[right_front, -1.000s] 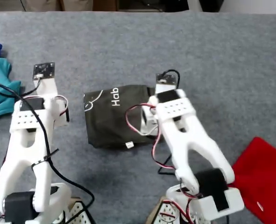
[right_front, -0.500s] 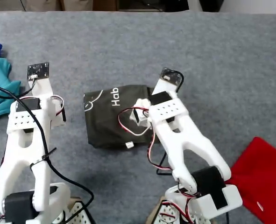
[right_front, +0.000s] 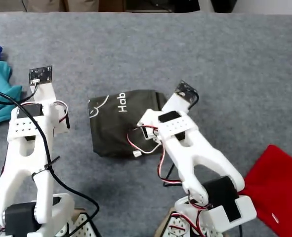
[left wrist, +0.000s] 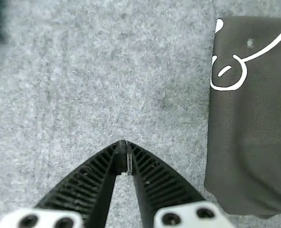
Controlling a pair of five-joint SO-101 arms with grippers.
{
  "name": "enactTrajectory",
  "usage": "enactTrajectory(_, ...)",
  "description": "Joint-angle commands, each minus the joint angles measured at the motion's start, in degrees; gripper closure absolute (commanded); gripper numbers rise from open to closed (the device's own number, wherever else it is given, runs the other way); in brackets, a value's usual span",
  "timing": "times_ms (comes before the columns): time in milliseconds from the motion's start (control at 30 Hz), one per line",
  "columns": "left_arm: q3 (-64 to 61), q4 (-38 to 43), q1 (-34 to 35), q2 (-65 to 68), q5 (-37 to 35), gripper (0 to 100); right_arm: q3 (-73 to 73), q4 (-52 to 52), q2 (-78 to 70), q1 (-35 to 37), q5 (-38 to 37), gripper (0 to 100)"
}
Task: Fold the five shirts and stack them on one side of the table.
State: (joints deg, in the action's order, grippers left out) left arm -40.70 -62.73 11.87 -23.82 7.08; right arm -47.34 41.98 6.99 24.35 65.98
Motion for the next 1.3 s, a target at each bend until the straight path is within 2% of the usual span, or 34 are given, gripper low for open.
enactTrajectory(0,-0.1,0.7,0.4,-2.1,0.0,98,-0.1,-1.0,0.0,0.4,0.9,66.3)
enactTrajectory(100,-0.1,0.7,0.4,-2.1,0.0,98,-0.2,-1.0,0.0,0.2,0.9,69.4)
enactTrajectory(333,0.1,0.7,2.0,-2.1,-0.4,98,0.0,-1.0,0.1,-0.2,0.2,99.2)
enactTrajectory(467,-0.1,0.7,2.1,-2.1,-0.3,98,0.0,-0.6,0.6,-3.8,-0.4,99.1)
enactTrajectory(600,0.1,0.7,2.1,-2.1,-0.3,98,0.0,-0.4,0.7,-8.0,-4.3,99.4)
enactTrajectory(833,0.3,0.7,1.4,-2.1,-0.4,98,5.7,8.1,0.7,-13.8,-6.8,99.4)
enactTrajectory(1000,0.1,3.6,-5.6,-2.0,-3.0,97,8.2,10.5,0.7,-15.4,-6.8,99.4)
enactTrajectory(1100,1.3,4.0,-10.3,-2.0,-8.2,90,8.5,10.5,0.7,-15.6,-6.8,99.4)
enactTrajectory(1267,1.4,4.0,-12.1,-1.9,-10.4,87,8.6,10.5,1.2,-20.6,-7.7,99.4)
